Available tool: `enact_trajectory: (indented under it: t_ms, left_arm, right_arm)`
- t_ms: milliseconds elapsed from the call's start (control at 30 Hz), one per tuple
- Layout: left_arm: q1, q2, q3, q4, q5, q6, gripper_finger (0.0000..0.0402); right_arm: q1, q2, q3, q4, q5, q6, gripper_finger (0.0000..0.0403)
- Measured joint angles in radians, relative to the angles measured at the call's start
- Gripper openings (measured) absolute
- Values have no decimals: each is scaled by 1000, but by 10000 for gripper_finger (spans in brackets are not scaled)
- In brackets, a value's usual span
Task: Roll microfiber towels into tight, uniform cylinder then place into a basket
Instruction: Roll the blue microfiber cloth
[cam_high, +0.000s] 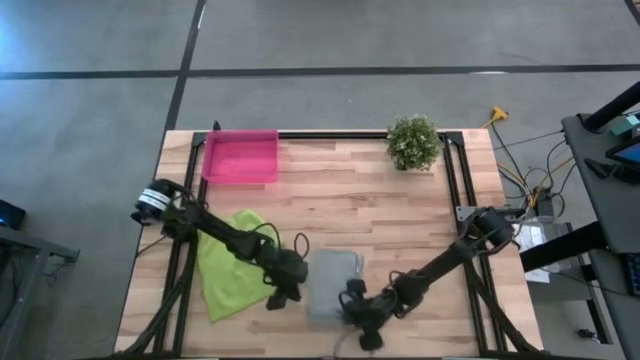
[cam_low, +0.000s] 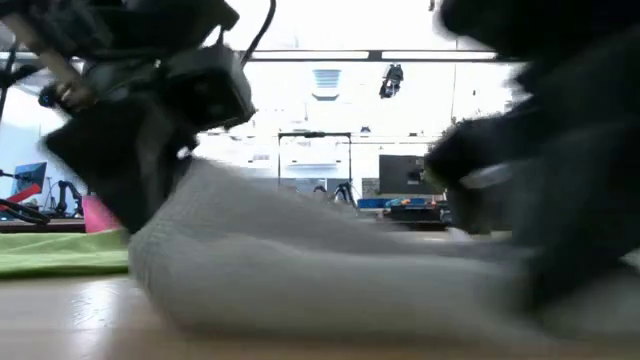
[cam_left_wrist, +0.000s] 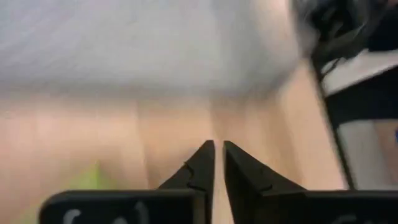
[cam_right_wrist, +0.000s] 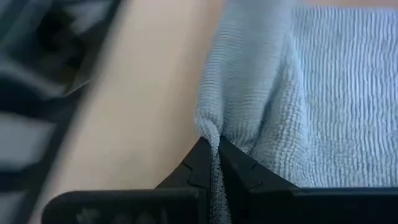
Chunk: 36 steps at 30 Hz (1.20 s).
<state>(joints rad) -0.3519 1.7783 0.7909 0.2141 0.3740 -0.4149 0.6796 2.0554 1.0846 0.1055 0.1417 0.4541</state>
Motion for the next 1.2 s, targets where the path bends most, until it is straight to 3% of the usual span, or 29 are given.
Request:
enact_trajectory:
  t_ms: [233, 333, 633, 867, 1200]
  left_arm:
    - [-4, -89, 1, -131, -14, 6, 92]
    - [-5, -147, 15, -129, -66, 7, 115]
    - [-76, -280, 120, -122, -286, 248, 127]
    - [-120, -173, 217, -159, -347, 421, 128]
    - [-124, 22, 355, -152, -348, 482, 128]
  right_arm:
    - [1, -33, 0, -89, -9, -16, 9]
    - [1, -34, 1, -90, 1, -16, 9]
    - [-1, -50, -2, -100, 2, 23, 9]
    - [-19, -98, -11, -141, 57, 45, 9]
    - [-45, -113, -14, -102, -30, 116, 9]
